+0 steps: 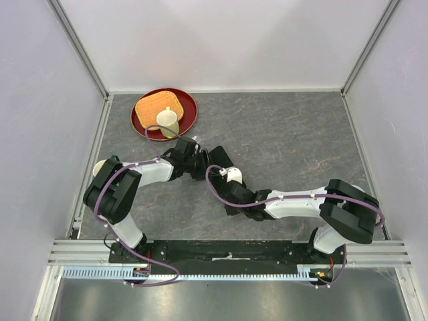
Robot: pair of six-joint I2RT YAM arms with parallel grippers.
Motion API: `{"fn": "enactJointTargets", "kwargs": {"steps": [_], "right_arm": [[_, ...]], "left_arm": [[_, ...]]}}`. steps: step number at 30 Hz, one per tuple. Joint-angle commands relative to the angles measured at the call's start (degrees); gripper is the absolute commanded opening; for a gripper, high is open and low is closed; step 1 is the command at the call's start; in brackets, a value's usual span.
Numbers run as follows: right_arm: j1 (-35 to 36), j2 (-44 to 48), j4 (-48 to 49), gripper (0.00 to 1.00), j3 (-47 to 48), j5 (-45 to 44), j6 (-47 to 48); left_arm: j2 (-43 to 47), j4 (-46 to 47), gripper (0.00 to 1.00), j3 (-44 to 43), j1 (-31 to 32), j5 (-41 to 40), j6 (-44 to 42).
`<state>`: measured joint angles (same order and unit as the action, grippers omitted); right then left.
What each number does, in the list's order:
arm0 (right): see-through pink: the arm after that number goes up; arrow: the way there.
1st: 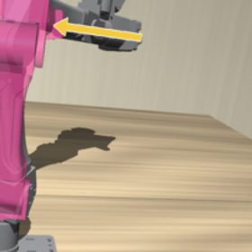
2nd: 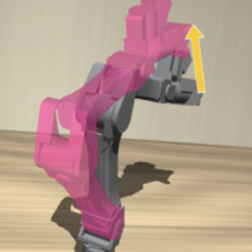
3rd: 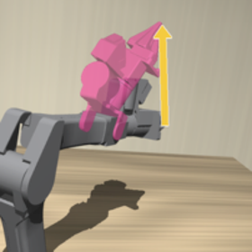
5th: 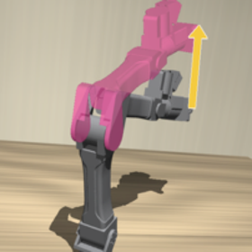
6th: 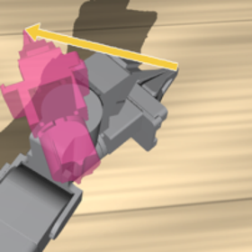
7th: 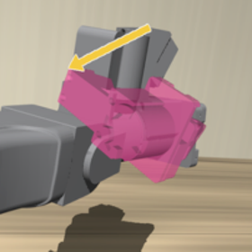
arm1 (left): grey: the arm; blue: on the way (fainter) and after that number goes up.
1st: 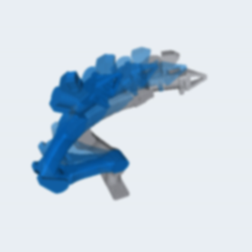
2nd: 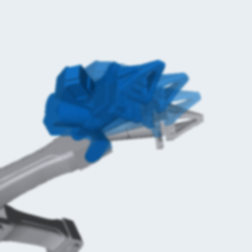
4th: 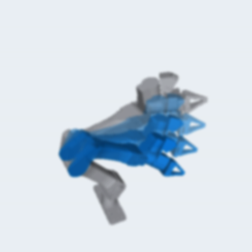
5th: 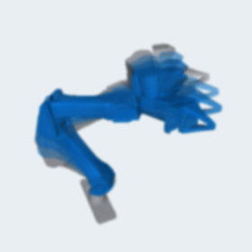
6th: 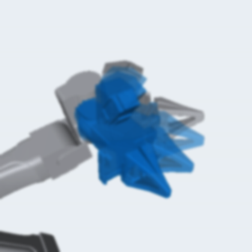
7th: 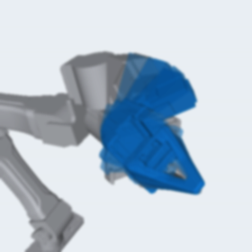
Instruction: Sort the hair-cutting tools
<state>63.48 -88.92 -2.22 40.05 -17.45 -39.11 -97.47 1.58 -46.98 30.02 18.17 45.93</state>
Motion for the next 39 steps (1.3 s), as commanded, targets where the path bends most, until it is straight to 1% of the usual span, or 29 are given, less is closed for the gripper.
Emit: {"fn": "enactJointTargets", "kwargs": {"steps": [1,3,4,6,7,13,18,20,21,22,25,26,28,29,30,31,36,38,39], "right_arm": [[-0.6,-1.5,-3.9,0.0,0.8,0.1,0.7],[-0.6,-1.3,-3.9,0.0,0.9,0.7,1.0],[-0.6,-0.8,-4.1,0.0,1.0,0.8,1.1],[-0.6,-0.3,-4.2,0.0,1.2,0.7,1.5],[-0.6,0.3,-4.4,0.0,1.5,0.4,1.6],[-0.6,2.1,-5.3,0.0,3.4,0.2,2.4],[-0.6,3.8,-5.6,0.0,4.8,1.8,3.3],[-0.6,4.5,-5.6,0.0,5.5,3.3,3.5],[-0.6,4.8,-5.5,0.0,5.8,4.1,4.0],[-0.6,5.0,-5.4,0.0,6.3,4.9,4.1],[-0.6,5.5,-5.0,0.0,7.3,7.9,4.1],[-0.6,5.6,-4.7,0.0,7.6,8.6,4.0],[-0.6,5.6,-4.6,0.0,8.4,10.2,3.7],[-0.6,5.5,-4.5,0.0,8.7,10.6,3.6],[-0.6,5.5,-4.5,0.0,9.1,10.9,3.6],[-0.6,5.3,-4.5,0.0,9.6,11.7,3.4],[-0.6,5.5,-3.8,0.0,10.8,13.7,4.0],[-0.6,5.4,-3.5,0.0,11.1,14.5,4.3],[-0.6,5.3,-3.1,0.0,11.1,14.9,4.5]], "left_arm": [[-5.3,-7.6,0.54,3.1,0.0,-8.0,-2.3],[-4.9,-7.6,0.56,3.3,0.0,-7.8,-2.3],[-4.6,-7.5,0.59,3.6,0.0,-7.8,-2.5],[-2.6,-7.6,0.63,4.1,0.0,-8.0,-2.9],[-1.9,-7.7,0.67,4.5,0.0,-8.1,-3.4],[5.0,-10.1,0.8,7.3,0.0,-10.1,-6.4],[6.8,-9.1,0.84,10.1,0.1,-9.9,-6.6],[6.9,-5.7,0.86,11.3,0.0,-8.7,-6.3],[6.9,-4.3,0.86,11.6,0.1,-6.7,-6.0],[6.9,-0.1,0.86,12.5,0.1,-5.4,-5.3],[8.3,6.6,0.88,15.1,0.2,-1.9,-3.4],[9.0,10.5,0.88,15.8,0.3,-1.4,-3.0],[9.7,13.9,0.89,17.1,0.4,-0.1,-2.3],[10.5,16.1,0.91,17.4,0.5,0.2,-2.2],[10.9,16.9,0.96,17.7,0.6,0.3,-2.1],[11.2,17.5,0.98,18.1,0.6,0.5,-1.8],[10.6,19.5,0.98,17.5,0.9,1.2,-0.6],[9.7,19.7,0.95,16.4,1.2,1.5,0.4],[8.7,19.7,0.9,16.0,1.4,1.4,0.7]]}}
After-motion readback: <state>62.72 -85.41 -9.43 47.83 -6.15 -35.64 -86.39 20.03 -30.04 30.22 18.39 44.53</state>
